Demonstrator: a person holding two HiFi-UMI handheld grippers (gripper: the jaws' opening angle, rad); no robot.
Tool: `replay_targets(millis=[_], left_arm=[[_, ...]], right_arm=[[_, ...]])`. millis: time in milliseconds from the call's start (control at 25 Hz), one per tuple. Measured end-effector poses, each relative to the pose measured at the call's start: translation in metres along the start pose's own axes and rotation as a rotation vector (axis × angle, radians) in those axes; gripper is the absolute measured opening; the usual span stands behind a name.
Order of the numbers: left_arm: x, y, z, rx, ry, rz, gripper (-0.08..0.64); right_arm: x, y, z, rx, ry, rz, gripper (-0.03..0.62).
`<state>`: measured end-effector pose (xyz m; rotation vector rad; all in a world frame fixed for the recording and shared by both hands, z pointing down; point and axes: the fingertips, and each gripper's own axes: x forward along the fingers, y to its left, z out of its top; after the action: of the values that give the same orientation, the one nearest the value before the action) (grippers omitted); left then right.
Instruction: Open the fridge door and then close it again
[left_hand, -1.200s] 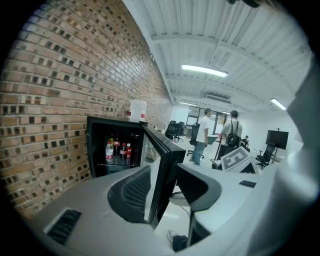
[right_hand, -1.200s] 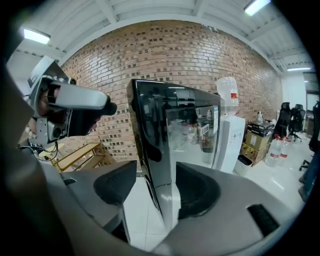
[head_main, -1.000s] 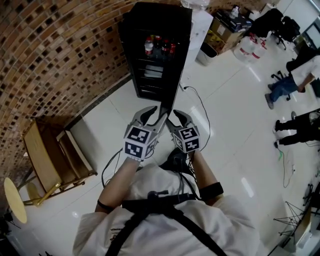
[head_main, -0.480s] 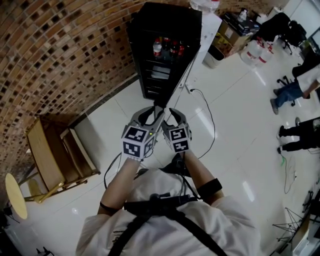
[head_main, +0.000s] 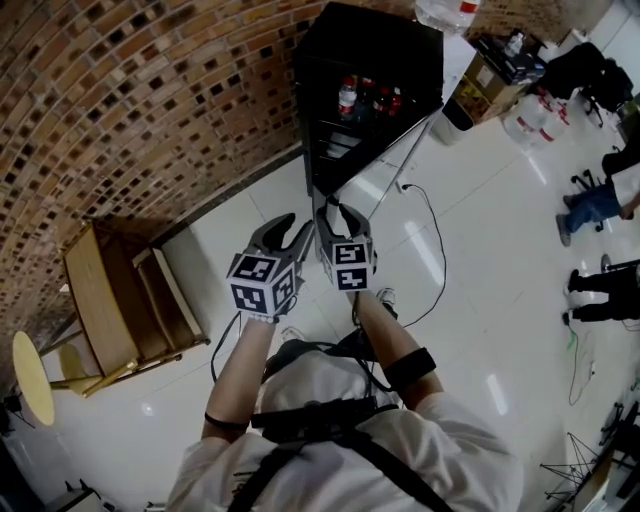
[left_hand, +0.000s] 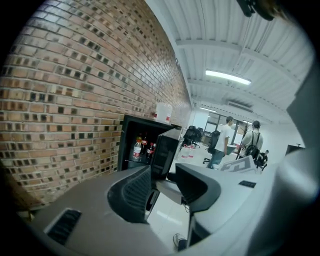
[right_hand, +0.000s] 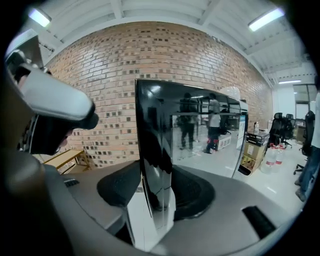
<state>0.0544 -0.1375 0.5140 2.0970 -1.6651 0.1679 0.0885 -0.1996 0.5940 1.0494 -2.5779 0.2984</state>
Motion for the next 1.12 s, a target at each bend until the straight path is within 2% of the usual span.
replay_targets(millis=[160, 360, 560, 720, 920, 1120], left_arm=[[-0.017, 0.036, -0.011, -0.048, -0.005, 0.045, 0.15], [-0.038, 0.076, -0.024, -0.127, -0.026, 0.088, 0.135], [-0.053, 0.114, -0.03, -0.161, -0.05, 0.14, 0.116], [-0.059, 0.148, -0.03, -0.172, -0.08, 0.204, 0.089], [-0.064, 0.176, -0.028, -0.181, -0.094, 0.244, 0.08], [-0.05, 0.21, -0.027, -0.16, -0.065, 0.318, 0.006]], right_arm=[[0.032, 0.009, 0.011, 0.009, 0.004, -0.04, 0.218], [0.072, 0.016, 0.027, 0.041, 0.003, -0.131, 0.221], [0.113, 0.02, 0.042, 0.079, 0.004, -0.199, 0.221], [0.144, 0.021, 0.053, 0.091, -0.002, -0.241, 0.221], [0.179, 0.016, 0.067, 0.107, -0.009, -0.289, 0.221], [0.212, 0.005, 0.079, 0.138, -0.011, -0.337, 0.221]])
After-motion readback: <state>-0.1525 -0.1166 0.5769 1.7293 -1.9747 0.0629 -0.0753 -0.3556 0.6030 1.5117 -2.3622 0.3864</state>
